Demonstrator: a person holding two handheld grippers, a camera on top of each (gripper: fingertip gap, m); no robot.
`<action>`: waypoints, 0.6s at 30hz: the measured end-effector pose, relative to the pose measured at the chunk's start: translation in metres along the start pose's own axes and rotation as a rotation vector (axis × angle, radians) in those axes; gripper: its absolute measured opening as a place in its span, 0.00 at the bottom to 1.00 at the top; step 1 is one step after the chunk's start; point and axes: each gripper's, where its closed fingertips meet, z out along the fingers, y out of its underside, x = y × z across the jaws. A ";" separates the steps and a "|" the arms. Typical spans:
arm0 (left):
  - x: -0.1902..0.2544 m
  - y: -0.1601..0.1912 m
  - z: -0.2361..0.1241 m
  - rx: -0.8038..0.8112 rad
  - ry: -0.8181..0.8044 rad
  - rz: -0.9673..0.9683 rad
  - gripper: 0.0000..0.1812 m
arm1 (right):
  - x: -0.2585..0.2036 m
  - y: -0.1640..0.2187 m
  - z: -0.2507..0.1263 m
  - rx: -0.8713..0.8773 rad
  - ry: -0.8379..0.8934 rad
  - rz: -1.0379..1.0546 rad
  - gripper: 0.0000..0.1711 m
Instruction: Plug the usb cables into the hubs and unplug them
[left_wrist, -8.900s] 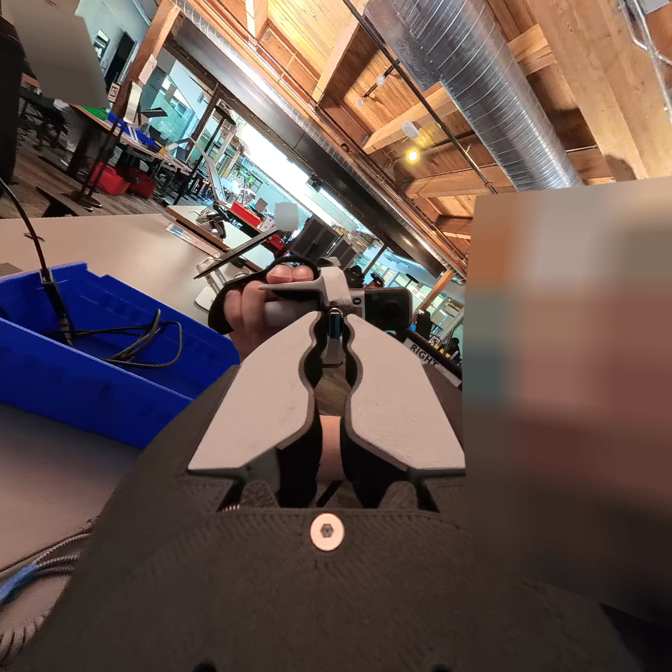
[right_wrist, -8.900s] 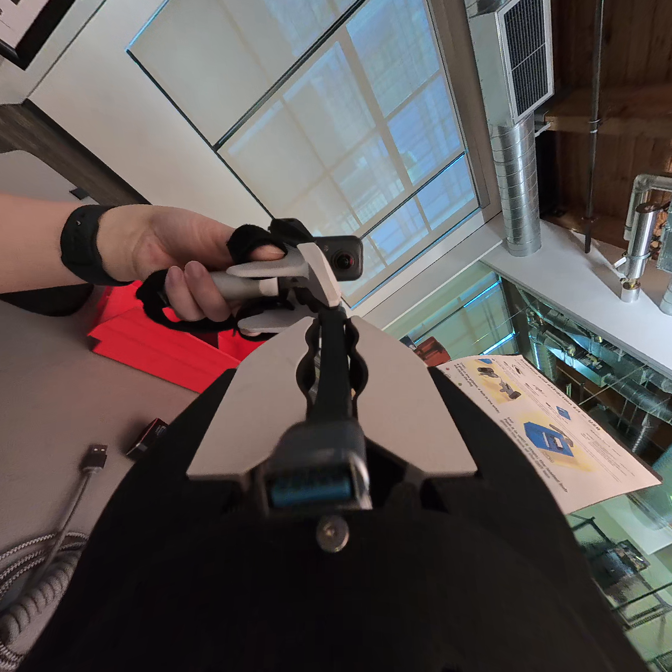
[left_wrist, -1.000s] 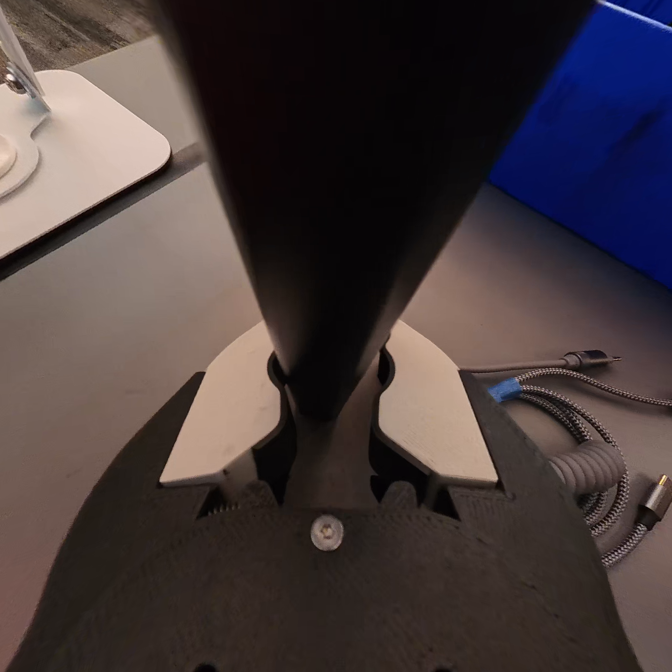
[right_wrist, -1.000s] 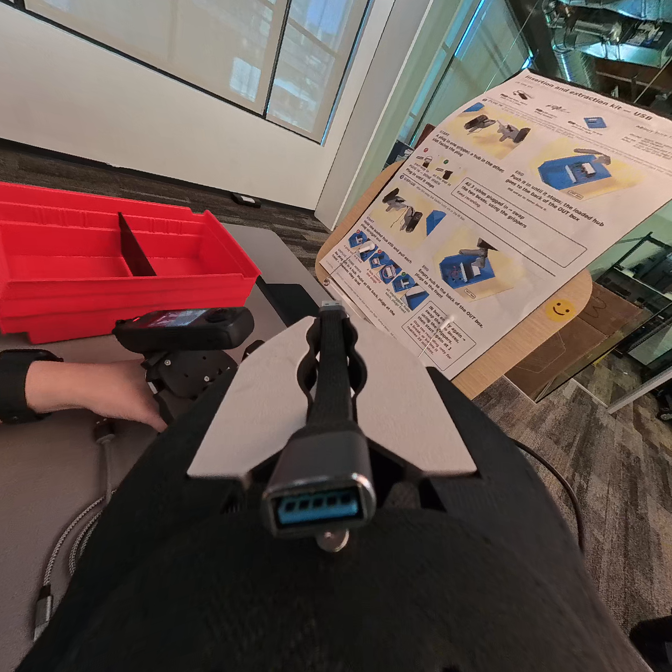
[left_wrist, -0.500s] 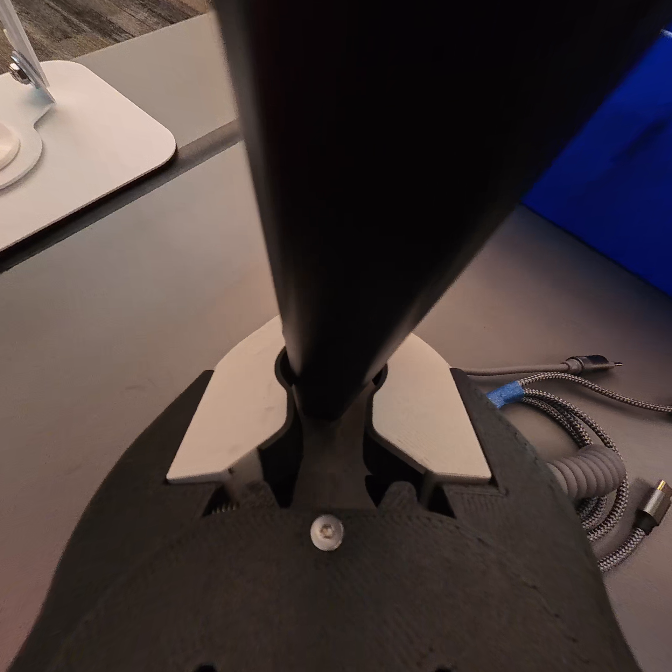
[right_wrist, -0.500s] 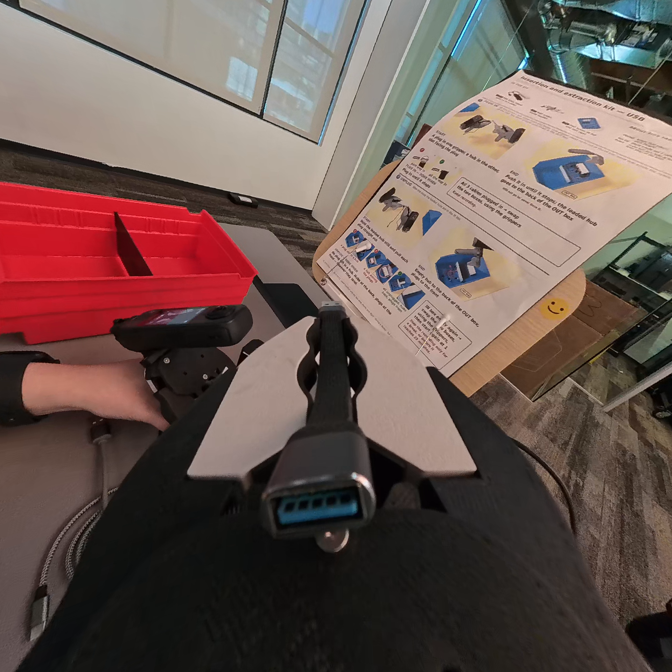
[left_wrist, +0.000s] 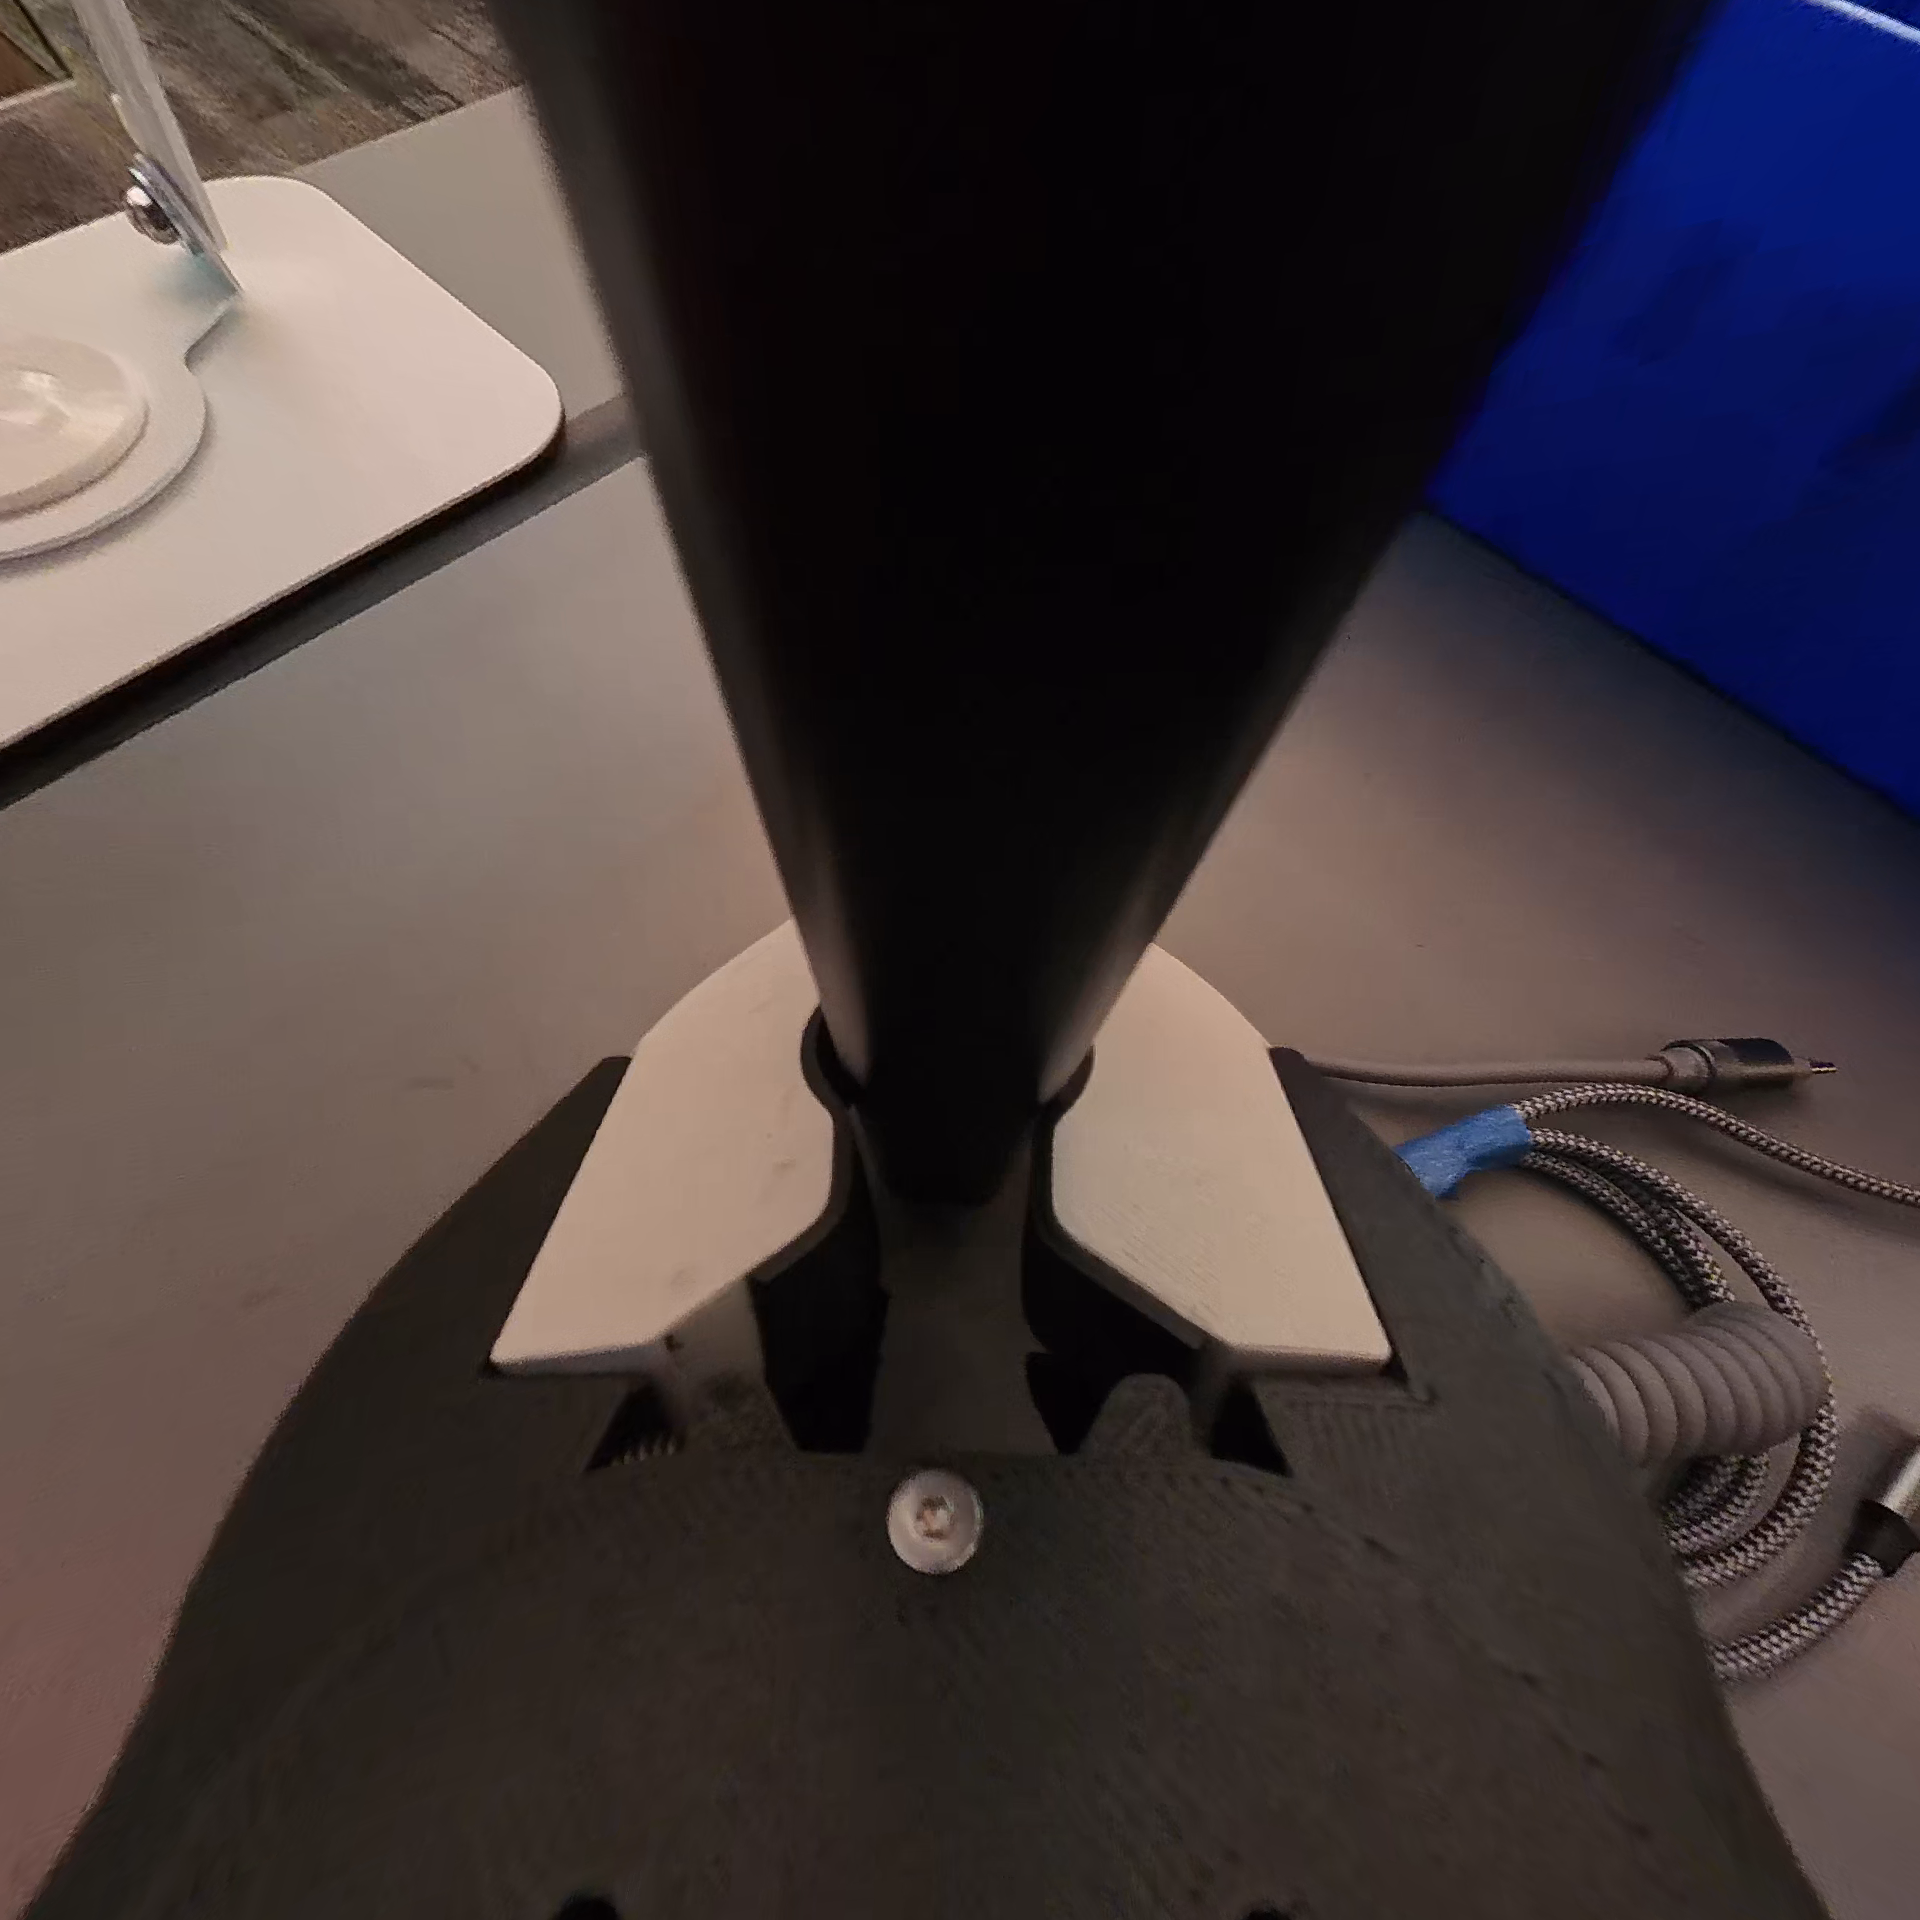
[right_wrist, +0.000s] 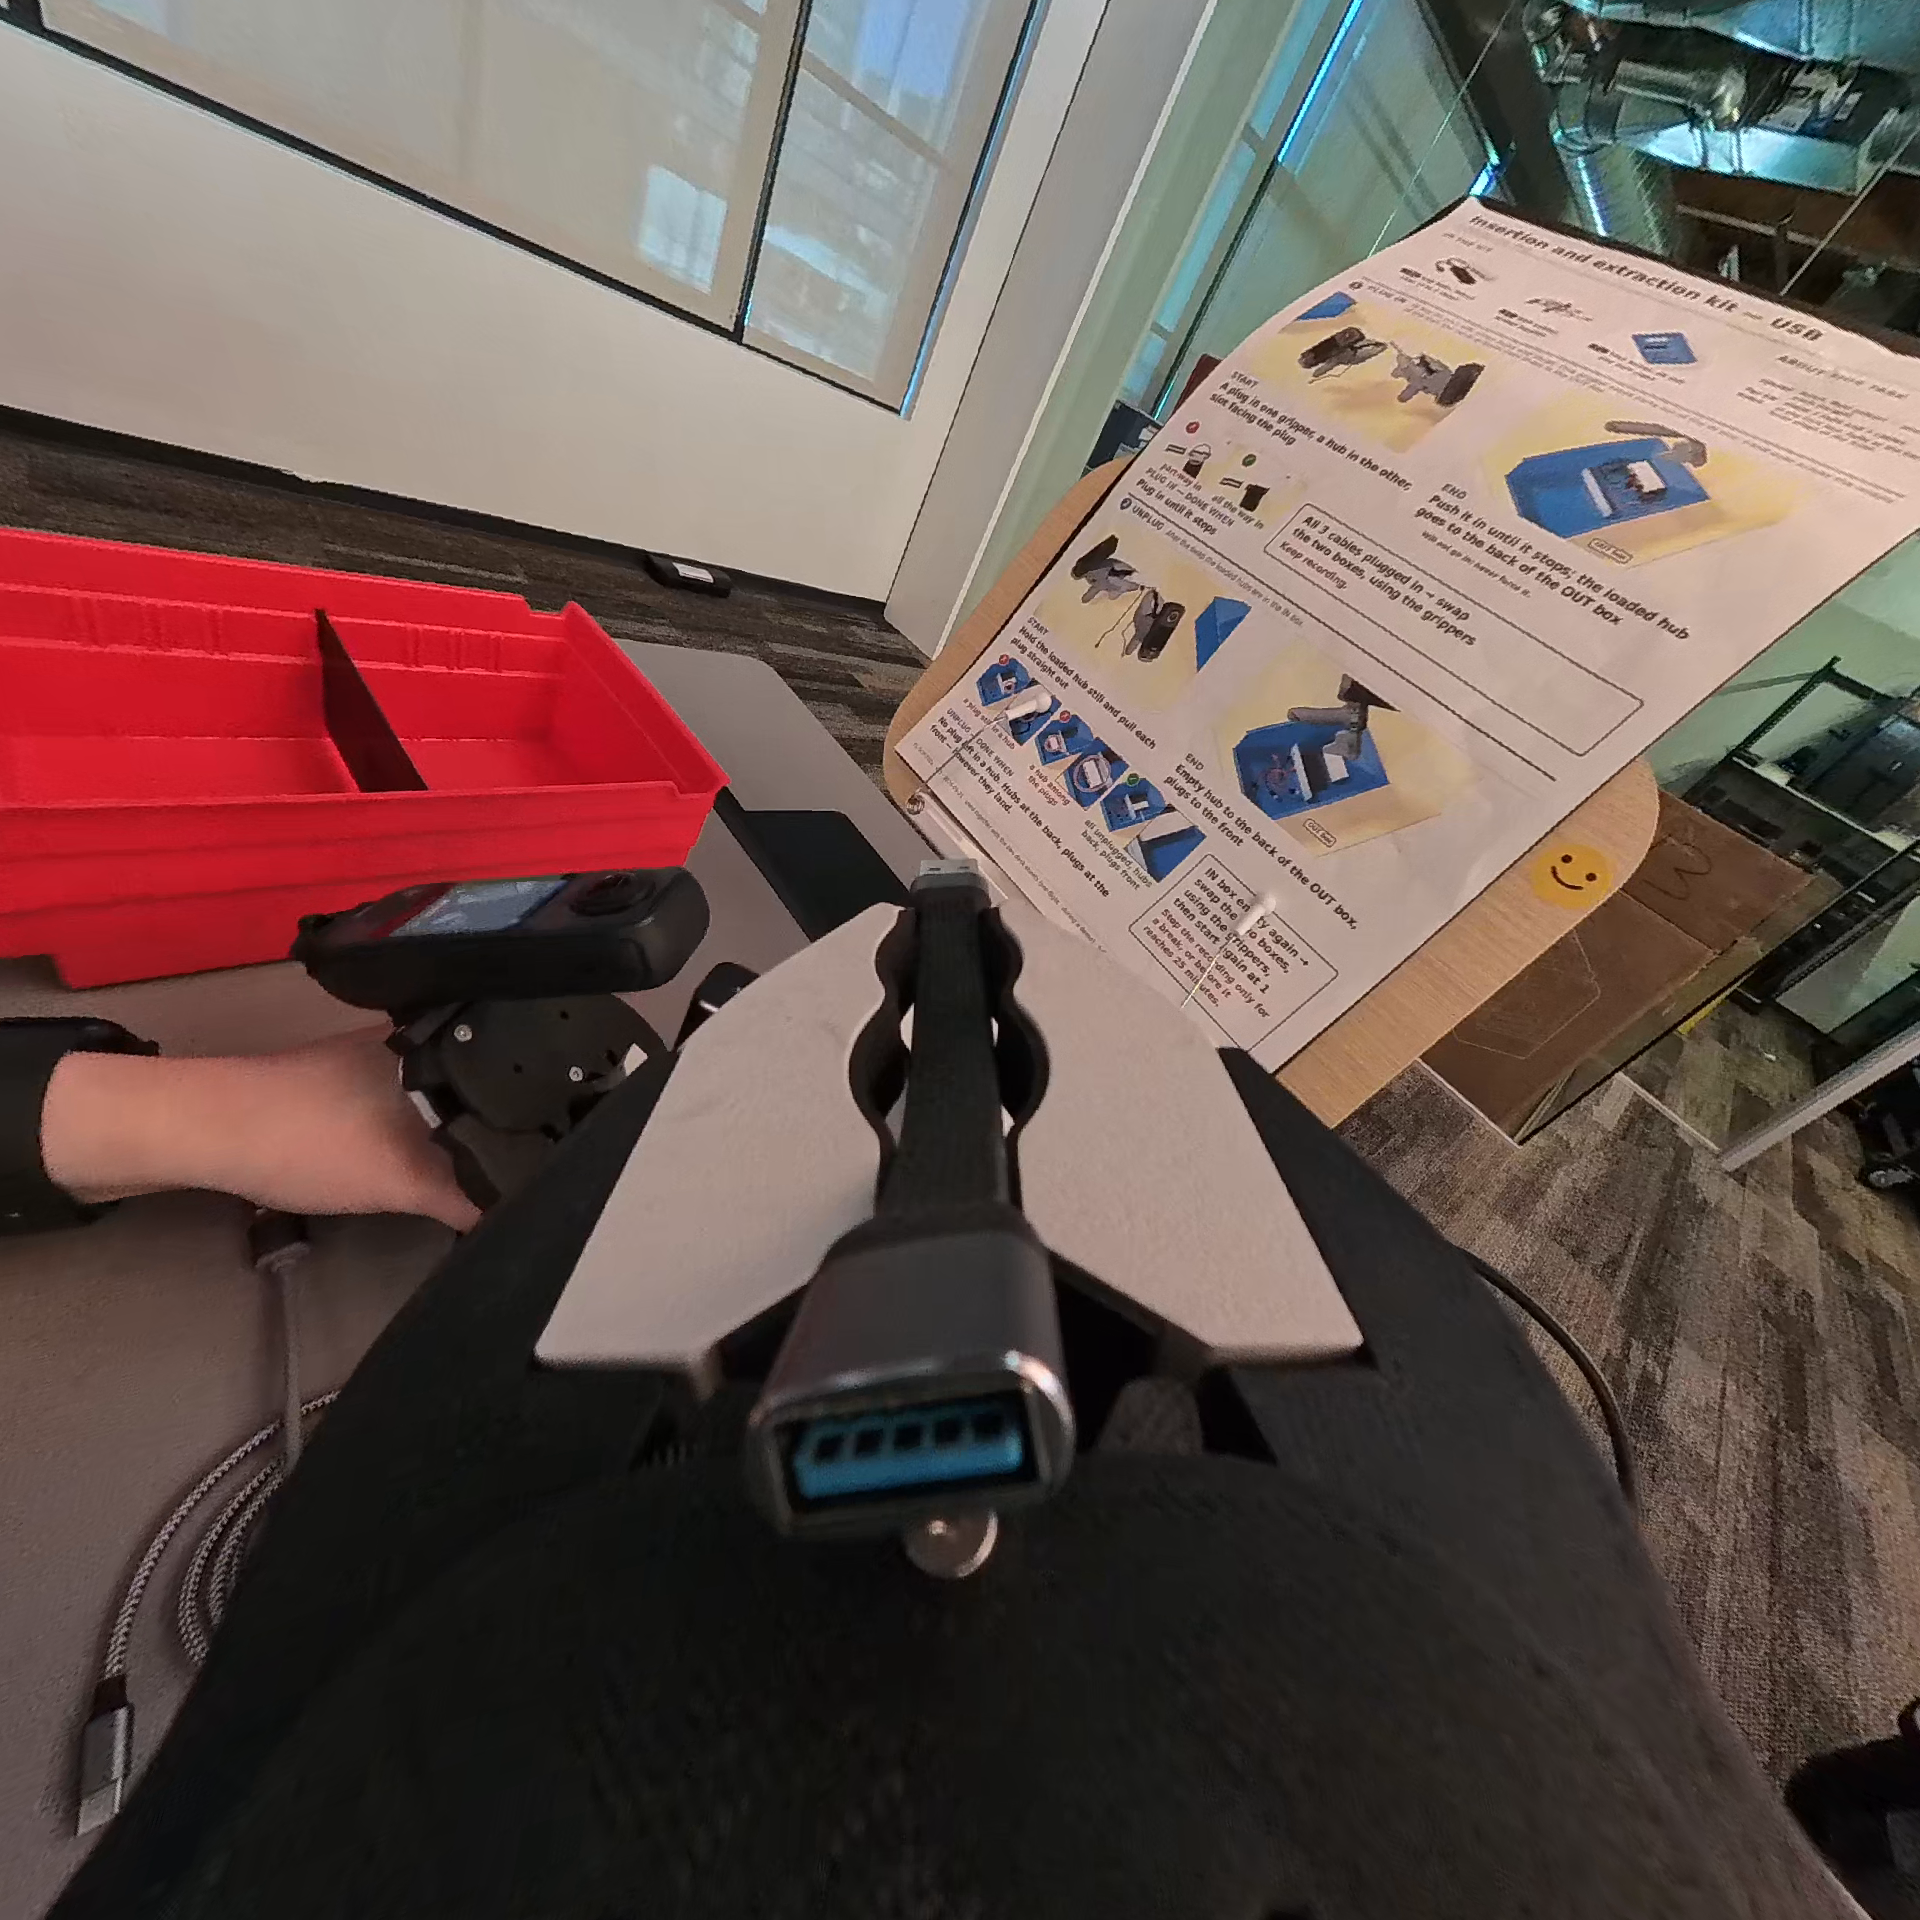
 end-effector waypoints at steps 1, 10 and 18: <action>-0.001 -0.001 -0.001 0.001 0.000 -0.006 0.17 | 0.000 0.000 0.000 0.000 0.000 0.000 0.08; 0.003 -0.044 -0.040 0.082 0.048 -0.079 0.17 | 0.006 -0.005 -0.006 0.022 0.016 0.014 0.08; 0.019 -0.125 -0.097 0.169 0.111 -0.134 0.17 | -0.007 -0.044 -0.016 0.188 0.099 -0.026 0.08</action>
